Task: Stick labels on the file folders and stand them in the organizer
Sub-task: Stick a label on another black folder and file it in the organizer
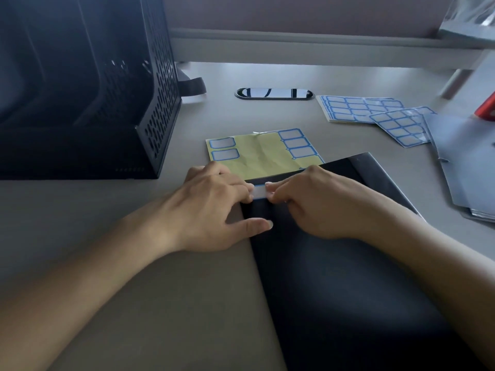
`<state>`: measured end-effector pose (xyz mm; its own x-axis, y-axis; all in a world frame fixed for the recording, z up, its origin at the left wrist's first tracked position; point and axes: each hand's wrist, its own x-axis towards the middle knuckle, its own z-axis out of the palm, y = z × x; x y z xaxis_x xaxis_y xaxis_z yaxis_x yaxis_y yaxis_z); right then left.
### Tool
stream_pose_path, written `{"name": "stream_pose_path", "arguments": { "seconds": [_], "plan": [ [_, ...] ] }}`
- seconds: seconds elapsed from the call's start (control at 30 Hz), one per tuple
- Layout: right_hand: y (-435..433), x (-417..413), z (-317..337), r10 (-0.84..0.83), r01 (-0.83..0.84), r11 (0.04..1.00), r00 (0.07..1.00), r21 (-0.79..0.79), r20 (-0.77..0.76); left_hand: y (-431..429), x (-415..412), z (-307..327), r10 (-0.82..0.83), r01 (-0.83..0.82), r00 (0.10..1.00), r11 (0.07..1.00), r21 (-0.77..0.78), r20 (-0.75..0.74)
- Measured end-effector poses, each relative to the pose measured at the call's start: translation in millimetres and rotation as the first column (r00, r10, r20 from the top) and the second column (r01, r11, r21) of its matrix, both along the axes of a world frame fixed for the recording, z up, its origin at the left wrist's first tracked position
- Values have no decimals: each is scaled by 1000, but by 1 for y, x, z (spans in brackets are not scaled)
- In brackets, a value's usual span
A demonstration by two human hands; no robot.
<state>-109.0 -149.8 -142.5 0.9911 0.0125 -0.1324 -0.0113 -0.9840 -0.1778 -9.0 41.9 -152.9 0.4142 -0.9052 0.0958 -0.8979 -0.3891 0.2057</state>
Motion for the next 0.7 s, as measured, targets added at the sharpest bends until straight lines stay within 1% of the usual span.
{"name": "stream_pose_path", "arguments": {
  "seconds": [0.07,0.13,0.2,0.27,0.37,0.43,0.5,0.57,0.63,0.7],
  "plan": [
    [3,0,8,-48,49,998,999,41,-15,0,0,1,29,-29,997,1000,2,-69],
    [0,0,21,-90,94,988,995,120,-38,3,-4,0,57,-55,995,998,33,-83],
    [-8,1,33,-133,141,973,990,182,-55,8,-12,1,97,-92,994,991,94,-41],
    [-19,1,43,-192,187,957,981,220,1,12,-26,3,134,-135,991,982,132,18],
    [-42,-1,56,-278,264,949,959,171,63,18,-51,10,173,-179,983,977,118,53],
    [-58,-6,60,-331,322,936,943,144,38,20,-67,15,189,-193,981,974,117,49],
    [-70,-16,58,-373,371,926,928,70,14,21,-82,15,221,-219,975,958,186,12],
    [-73,-30,53,-392,392,920,920,11,23,20,-96,13,291,-271,956,926,264,-40],
    [-72,-46,47,-437,437,899,899,5,14,16,-106,10,338,-307,940,903,299,-54],
    [-70,-64,41,-512,512,859,859,19,-3,11,-115,6,349,-318,936,898,305,-51]
  ]
}}
